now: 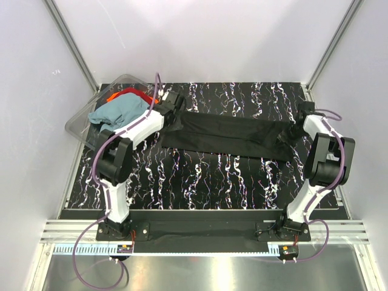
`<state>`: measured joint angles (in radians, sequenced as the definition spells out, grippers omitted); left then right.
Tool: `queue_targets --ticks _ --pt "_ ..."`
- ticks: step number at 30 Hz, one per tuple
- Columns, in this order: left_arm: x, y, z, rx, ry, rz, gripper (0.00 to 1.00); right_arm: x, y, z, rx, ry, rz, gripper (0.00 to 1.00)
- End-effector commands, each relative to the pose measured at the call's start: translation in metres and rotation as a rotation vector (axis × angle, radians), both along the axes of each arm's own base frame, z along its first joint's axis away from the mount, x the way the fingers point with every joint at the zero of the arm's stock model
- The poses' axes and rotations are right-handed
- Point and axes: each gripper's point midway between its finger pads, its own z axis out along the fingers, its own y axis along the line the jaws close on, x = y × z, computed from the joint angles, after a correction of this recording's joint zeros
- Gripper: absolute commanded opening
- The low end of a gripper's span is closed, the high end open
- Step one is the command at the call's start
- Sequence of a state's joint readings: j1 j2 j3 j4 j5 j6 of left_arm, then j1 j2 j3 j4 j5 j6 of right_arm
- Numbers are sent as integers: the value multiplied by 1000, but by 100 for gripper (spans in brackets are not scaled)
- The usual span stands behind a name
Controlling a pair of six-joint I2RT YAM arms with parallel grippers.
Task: Fold and stack the t-shirts
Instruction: Fold the tshirt
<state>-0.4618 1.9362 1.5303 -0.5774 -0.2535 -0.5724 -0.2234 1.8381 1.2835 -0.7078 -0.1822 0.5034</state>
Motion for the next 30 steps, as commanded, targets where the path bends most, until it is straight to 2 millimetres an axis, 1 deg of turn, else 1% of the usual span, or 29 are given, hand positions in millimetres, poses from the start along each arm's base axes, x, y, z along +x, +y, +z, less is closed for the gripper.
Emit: queue_targets --ticks 1,3,5,6,7,10,12,14,15,16,18,19,20,21,22,23,24,25,26,27,28,29,30 --pt "-4 30 -28 79 54 57 32 -13 -19 -20 -88 55 -44 25" --pt "-8 37 -42 108 86 75 31 -26 -29 -37 -97 109 -101 25" --pt "-18 45 -53 137 114 89 29 -32 -37 -45 -108 134 -130 25" --pt "-22 51 -57 164 116 105 28 -34 -39 -48 -115 147 -133 25" --pt "-30 58 -63 184 128 120 29 -37 -42 -50 -126 158 -139 26" --pt "-42 68 -75 222 153 140 29 -44 -55 -49 -196 173 -162 27" --pt "-45 69 -74 216 157 144 29 -51 -58 -48 -214 183 -168 28" --pt "-50 65 -64 196 138 140 29 -55 -61 -46 -227 183 -167 28" --pt "-51 64 -59 193 127 135 29 -54 -61 -41 -232 168 -164 28" --pt "-52 57 -44 175 95 120 29 -51 -59 -35 -220 148 -156 29" --pt "-54 47 -25 148 56 90 29 -48 -58 -19 -217 110 -153 29" --pt "-57 39 -2 127 9 69 29 -45 -58 -10 -222 82 -153 30" --pt "-60 36 12 117 -18 58 30 -41 -58 -1 -227 51 -154 32" --pt "-63 32 26 102 -47 44 32 -37 -57 15 -234 2 -157 37" --pt "-66 27 41 77 -78 26 33 -34 -53 23 -212 -27 -155 43" --pt "-70 24 70 27 -139 7 35 -28 -49 34 -194 -70 -162 44" --pt "-74 17 82 -21 -150 -28 36 -24 -44 38 -180 -89 -155 45" --pt "-76 14 107 -66 -201 -55 37 -20 -33 42 -140 -111 -138 46" --pt "-79 12 117 -68 -221 -96 38 -18 -27 43 -134 -118 -147 47" --pt "-83 6 126 -101 -230 -136 39 -13 -22 47 -143 -148 -139 47" --pt "-88 3 138 -124 -254 -169 39 -13 -4 42 -154 -150 -99 47" --pt "-91 0 142 -123 -261 -222 40 -8 4 44 -146 -179 -109 48" --pt "-97 -6 141 -150 -249 -272 41 -5 16 43 -117 -194 -94 48"
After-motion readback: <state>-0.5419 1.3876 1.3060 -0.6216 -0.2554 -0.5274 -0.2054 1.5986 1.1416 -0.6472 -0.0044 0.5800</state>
